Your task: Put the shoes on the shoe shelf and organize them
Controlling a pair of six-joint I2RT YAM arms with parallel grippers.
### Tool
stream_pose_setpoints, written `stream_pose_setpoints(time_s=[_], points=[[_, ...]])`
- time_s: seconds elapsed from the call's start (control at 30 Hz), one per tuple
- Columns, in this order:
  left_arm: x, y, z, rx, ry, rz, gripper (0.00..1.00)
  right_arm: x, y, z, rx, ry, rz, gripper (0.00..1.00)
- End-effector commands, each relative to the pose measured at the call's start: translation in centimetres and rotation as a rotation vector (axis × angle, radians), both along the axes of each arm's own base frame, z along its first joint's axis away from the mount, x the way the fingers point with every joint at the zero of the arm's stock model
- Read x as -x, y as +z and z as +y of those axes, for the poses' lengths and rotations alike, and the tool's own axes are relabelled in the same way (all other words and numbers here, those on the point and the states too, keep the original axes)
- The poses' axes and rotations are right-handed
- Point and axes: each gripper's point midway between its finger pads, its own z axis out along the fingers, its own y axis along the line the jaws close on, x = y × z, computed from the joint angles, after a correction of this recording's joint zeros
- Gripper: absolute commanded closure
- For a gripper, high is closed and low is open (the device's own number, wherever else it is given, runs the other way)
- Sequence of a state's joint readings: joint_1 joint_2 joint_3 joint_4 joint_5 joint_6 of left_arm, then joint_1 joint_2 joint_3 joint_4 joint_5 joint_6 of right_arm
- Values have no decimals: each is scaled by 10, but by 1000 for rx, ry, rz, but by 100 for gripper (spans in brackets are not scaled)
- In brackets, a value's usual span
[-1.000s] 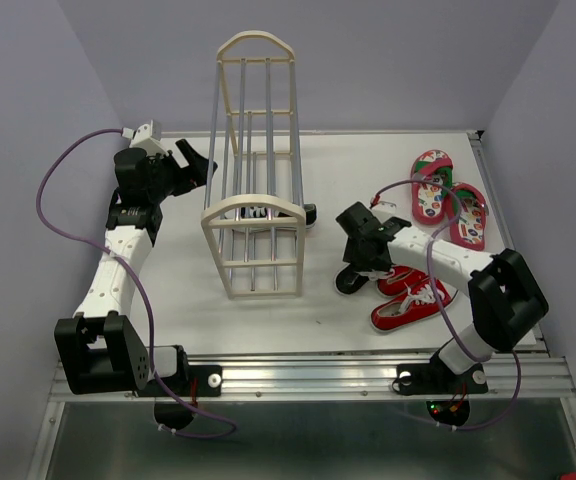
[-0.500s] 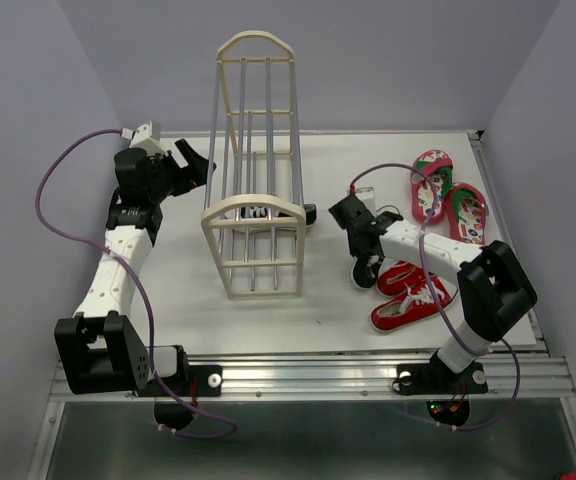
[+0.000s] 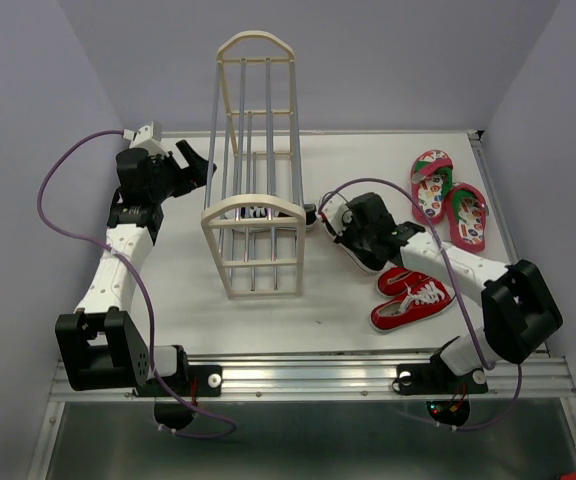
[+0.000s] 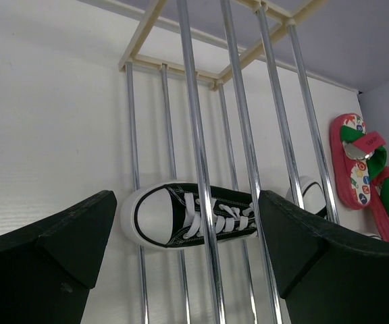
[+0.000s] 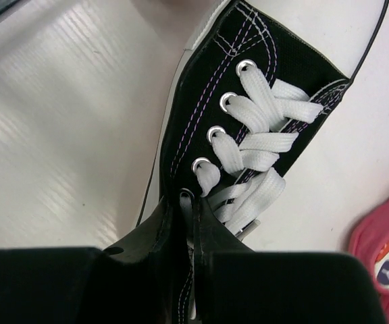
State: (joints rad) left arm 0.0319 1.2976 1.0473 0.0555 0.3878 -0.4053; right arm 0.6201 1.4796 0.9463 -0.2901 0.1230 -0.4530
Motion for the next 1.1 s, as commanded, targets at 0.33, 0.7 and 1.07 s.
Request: stream_pose_setpoints(time_s=[0.33, 0.7, 1.07], points=[[-3, 12, 3, -19, 19, -43, 1, -77, 55, -3, -32, 171, -163, 99], [-1, 16, 5, -17, 37, -51, 1, -6, 86, 8, -105, 423, -83, 99], [-3, 19, 5, -8, 40, -54, 1, 22, 96, 22, -185, 510, 6, 99]])
